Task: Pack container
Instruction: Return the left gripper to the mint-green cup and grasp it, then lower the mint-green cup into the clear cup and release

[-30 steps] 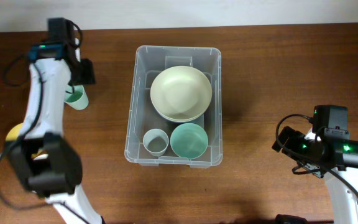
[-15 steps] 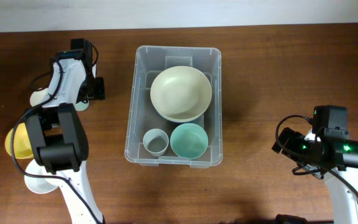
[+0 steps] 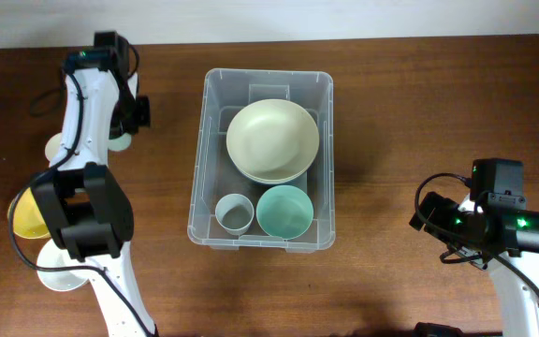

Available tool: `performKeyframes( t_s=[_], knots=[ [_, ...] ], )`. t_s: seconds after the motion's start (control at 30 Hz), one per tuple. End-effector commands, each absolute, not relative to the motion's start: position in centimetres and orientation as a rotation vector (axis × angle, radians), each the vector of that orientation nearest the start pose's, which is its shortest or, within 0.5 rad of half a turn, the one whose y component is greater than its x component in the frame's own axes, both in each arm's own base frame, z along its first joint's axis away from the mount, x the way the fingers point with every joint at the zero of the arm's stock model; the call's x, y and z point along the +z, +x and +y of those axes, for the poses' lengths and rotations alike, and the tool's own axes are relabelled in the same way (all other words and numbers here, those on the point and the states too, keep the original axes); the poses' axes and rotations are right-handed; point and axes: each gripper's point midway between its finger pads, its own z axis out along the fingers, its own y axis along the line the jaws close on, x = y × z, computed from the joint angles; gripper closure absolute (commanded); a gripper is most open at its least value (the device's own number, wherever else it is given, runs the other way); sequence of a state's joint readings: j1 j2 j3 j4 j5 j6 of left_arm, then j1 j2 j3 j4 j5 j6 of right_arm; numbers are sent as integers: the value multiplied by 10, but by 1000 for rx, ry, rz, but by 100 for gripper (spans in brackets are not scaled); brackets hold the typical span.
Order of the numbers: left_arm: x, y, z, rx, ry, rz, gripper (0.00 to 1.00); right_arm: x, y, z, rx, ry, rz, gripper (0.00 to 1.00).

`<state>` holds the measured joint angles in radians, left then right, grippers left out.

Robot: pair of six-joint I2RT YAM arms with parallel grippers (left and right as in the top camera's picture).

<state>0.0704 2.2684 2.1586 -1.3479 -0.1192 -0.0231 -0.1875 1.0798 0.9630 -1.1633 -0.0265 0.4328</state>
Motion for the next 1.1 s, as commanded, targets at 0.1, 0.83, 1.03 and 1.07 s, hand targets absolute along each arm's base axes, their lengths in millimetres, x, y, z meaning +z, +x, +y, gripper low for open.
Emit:
performKeyframes(
  t_s=[0.1,0.83,1.03,1.07],
  knots=[
    [218,448,9,91,-37,2852,99,147,216,-38,80,854,2708,1],
    [288,221,-23,91,89,2745,99,146,215,-39,69,847,2714,1],
    [258,261,-60,-155,112,2690,99,146,215,-39,69,846,2714,1],
    [252,268,-71,-222,132,2701,100,146,215,-39,69,846,2716,1]
  ],
)
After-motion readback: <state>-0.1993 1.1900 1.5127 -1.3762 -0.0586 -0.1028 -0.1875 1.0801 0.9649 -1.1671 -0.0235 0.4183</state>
